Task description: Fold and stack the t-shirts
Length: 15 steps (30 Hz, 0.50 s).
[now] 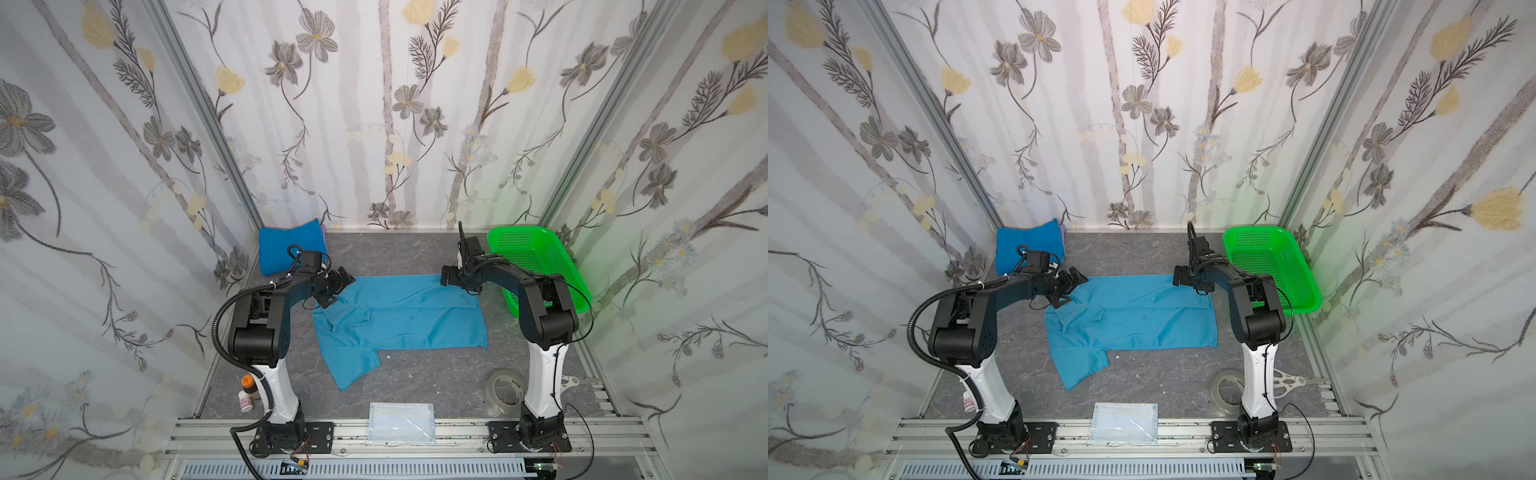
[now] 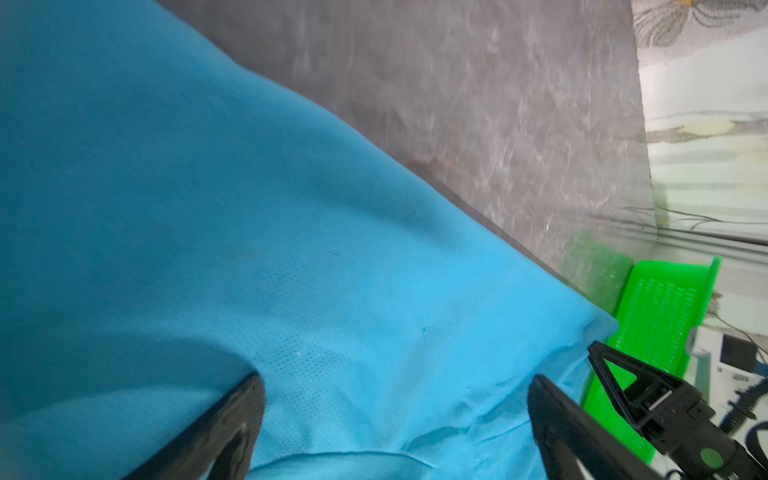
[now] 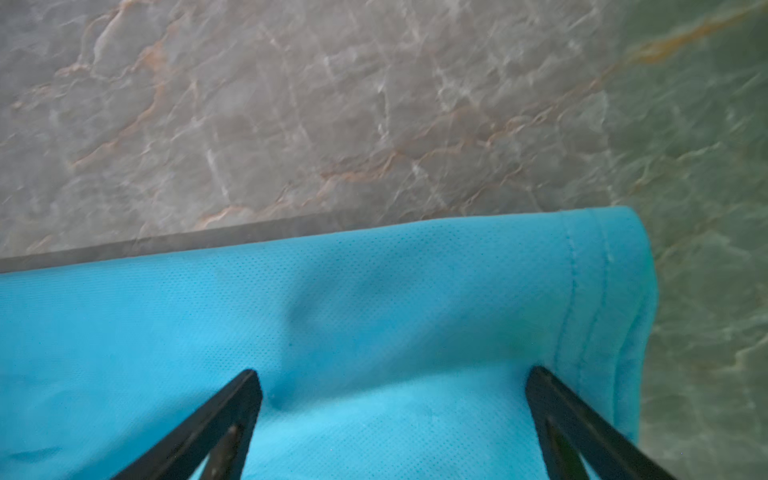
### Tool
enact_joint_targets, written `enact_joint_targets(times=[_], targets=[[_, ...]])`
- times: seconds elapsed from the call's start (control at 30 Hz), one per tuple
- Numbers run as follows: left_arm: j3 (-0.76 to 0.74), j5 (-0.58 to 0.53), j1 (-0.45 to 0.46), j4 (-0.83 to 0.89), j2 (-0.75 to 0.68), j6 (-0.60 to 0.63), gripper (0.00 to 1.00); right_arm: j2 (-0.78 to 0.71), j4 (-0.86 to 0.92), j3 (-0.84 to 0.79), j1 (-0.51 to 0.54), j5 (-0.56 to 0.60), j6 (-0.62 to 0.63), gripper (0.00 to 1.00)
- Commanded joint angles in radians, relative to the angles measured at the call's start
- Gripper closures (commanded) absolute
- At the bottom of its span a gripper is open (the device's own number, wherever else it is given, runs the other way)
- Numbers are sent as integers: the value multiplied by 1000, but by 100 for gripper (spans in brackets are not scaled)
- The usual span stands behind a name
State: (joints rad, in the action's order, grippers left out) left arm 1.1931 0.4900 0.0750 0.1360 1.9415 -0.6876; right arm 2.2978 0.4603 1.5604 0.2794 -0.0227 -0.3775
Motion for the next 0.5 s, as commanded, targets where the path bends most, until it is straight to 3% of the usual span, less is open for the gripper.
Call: enact_joint_targets(times=[0.0,0.2,0.33,0.4,0.47], targets=[[90,-60,5,46,90,3,0,81,99,108,-8,40,-15,0],[330,-52,12,98,240,-2,0,253,250,451,-47,81,9,0],[385,30,17,39,219,-5,0,347,349,761,-68,38,81,0],[383,38,15,72,140,45,0,272,338,716,-61,22,133,0],[345,5,16,140,40,86,0,124,259,527,-42,24,154,0]])
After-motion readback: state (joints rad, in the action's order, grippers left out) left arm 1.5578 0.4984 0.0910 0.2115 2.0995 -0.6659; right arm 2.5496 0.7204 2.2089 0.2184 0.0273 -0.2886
